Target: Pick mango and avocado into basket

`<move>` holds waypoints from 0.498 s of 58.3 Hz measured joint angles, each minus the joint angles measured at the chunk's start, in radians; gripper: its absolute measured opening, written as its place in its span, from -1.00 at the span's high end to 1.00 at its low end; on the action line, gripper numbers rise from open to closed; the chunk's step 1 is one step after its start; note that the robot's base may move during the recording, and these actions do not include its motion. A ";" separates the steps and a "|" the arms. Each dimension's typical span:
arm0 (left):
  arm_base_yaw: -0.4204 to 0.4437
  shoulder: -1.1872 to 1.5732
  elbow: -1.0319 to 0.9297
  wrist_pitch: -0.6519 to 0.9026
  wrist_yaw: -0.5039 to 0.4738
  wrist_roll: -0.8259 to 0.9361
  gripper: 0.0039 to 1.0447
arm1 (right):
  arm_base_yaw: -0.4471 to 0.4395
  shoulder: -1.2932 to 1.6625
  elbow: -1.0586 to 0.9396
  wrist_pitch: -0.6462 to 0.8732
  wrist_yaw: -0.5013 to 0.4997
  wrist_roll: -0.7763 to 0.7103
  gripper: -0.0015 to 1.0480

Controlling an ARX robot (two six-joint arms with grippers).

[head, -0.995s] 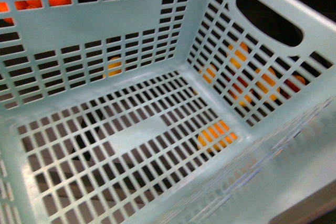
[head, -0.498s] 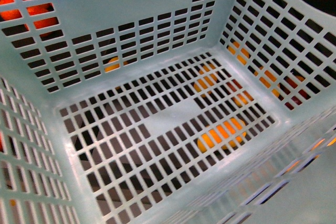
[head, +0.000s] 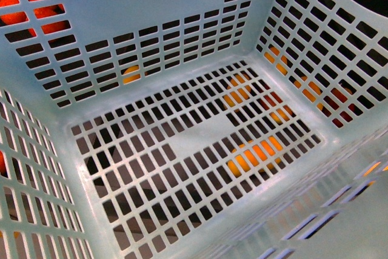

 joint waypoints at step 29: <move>0.000 0.000 0.000 0.000 0.002 0.001 0.93 | -0.322 1.046 0.167 0.728 -0.152 -0.389 -0.83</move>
